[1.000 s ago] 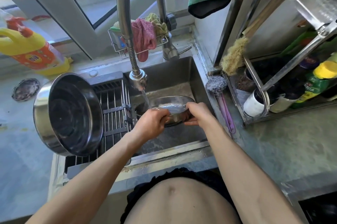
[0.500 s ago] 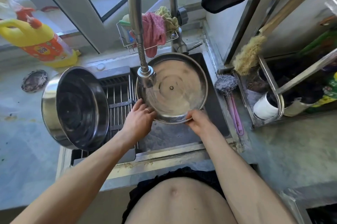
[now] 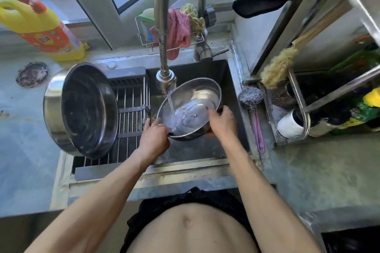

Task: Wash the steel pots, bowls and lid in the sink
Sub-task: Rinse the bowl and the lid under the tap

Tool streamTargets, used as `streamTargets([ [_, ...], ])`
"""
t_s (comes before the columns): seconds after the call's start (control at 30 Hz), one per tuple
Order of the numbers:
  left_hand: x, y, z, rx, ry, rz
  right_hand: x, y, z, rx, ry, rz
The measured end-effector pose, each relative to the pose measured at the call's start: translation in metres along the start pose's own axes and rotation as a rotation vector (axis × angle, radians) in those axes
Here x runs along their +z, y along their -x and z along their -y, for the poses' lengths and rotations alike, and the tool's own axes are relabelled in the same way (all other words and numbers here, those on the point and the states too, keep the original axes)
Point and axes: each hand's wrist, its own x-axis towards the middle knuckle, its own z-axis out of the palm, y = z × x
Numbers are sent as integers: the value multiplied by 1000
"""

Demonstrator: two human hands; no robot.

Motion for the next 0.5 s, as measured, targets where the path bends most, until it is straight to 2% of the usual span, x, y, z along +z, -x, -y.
streamTargets([
  [0.1, -16, 5, 15, 19, 95, -210, 7, 3, -7, 295, -368, 122],
  [0.23, -41, 12, 24, 255, 33, -501, 25, 22, -14, 546, -584, 235],
  [0.37, -53, 19, 38, 352, -109, -559, 56, 32, -21, 589, -714, 223],
  [0.5, -55, 27, 50, 334, -243, -451, 70, 33, -23, 455, -800, 94],
])
